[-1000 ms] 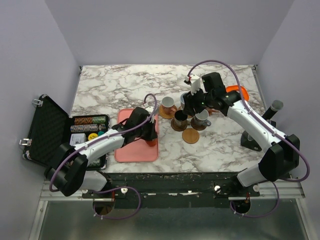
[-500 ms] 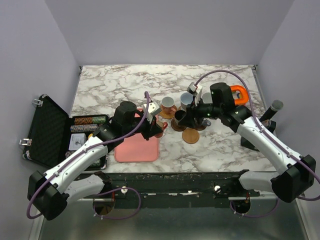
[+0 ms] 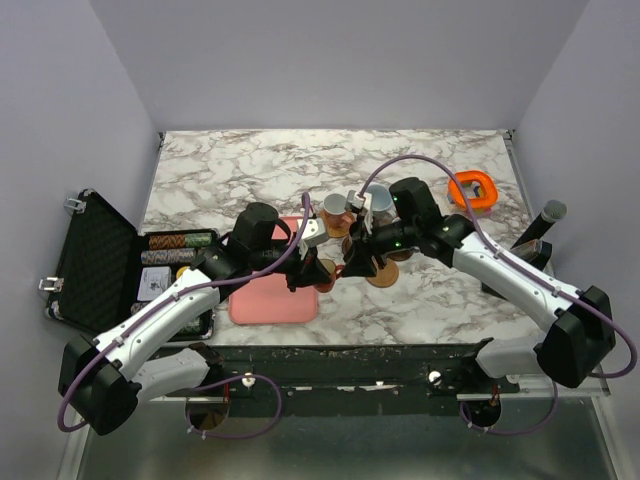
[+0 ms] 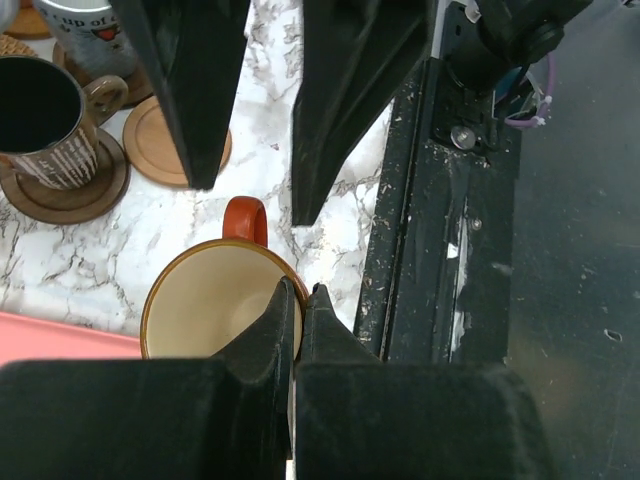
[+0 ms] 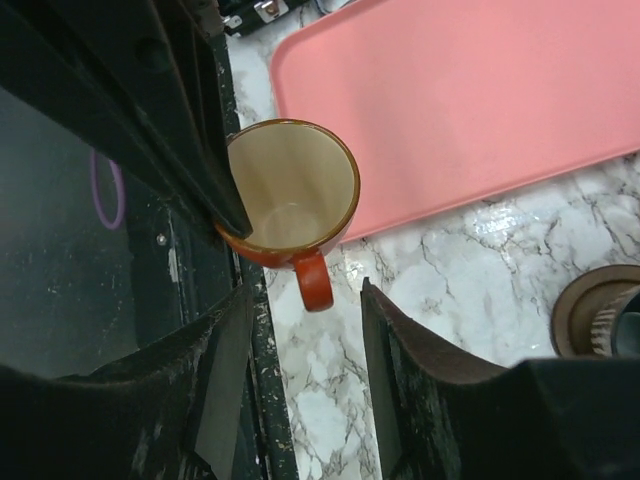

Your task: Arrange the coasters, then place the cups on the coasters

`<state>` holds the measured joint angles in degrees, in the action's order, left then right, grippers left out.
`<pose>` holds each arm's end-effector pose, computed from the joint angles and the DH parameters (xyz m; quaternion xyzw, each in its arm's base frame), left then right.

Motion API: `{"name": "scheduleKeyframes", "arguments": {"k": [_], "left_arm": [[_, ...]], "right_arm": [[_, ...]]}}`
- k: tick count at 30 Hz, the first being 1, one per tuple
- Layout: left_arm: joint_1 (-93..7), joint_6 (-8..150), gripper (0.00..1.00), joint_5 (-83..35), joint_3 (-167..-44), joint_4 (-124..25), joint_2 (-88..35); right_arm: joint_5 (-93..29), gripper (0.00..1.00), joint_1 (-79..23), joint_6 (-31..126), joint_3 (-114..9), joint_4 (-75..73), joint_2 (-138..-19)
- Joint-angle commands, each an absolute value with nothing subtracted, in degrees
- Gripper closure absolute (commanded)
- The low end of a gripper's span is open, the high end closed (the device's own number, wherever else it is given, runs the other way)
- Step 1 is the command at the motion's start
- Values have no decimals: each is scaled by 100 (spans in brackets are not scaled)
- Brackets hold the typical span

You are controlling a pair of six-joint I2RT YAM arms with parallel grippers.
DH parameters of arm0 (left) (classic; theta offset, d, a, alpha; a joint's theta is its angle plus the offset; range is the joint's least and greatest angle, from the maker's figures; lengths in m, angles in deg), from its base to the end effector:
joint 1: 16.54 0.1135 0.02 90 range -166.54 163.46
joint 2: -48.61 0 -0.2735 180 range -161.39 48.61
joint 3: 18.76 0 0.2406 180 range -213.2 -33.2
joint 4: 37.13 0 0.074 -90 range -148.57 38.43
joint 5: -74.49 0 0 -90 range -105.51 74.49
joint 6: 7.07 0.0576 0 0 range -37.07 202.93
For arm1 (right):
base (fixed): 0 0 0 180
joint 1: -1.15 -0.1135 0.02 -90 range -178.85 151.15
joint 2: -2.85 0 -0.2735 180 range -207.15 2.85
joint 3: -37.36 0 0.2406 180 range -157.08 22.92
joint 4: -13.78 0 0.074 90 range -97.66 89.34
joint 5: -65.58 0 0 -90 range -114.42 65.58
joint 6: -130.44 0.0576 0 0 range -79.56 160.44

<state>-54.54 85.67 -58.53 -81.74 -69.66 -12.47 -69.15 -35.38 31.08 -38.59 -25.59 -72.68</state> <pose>0.1556 -0.1714 0.3017 0.4516 0.6945 -0.4431 0.3426 0.2022 0.2002 0.3078 -0.4763 0.7046 0.4274 0.3067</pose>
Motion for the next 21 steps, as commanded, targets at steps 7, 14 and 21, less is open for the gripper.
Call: {"name": "scheduleKeyframes", "arguments": {"k": [7, 14, 21], "left_arm": [[-5486, 8768, 100, -6288, -8119, -6687, -1054], [-5495, 8741, 100, -6279, -8102, -6661, -1054], [-5486, 8338, 63, -5727, -8163, -6660, -1071]], "right_arm": [[-7231, 51, -3796, 2849, -3957, -2580, -7669], [-7399, 82, -3875, 2849, -3939, -2554, -7722], [-6926, 99, -3893, 2936, -3756, -2353, -7451]]}}
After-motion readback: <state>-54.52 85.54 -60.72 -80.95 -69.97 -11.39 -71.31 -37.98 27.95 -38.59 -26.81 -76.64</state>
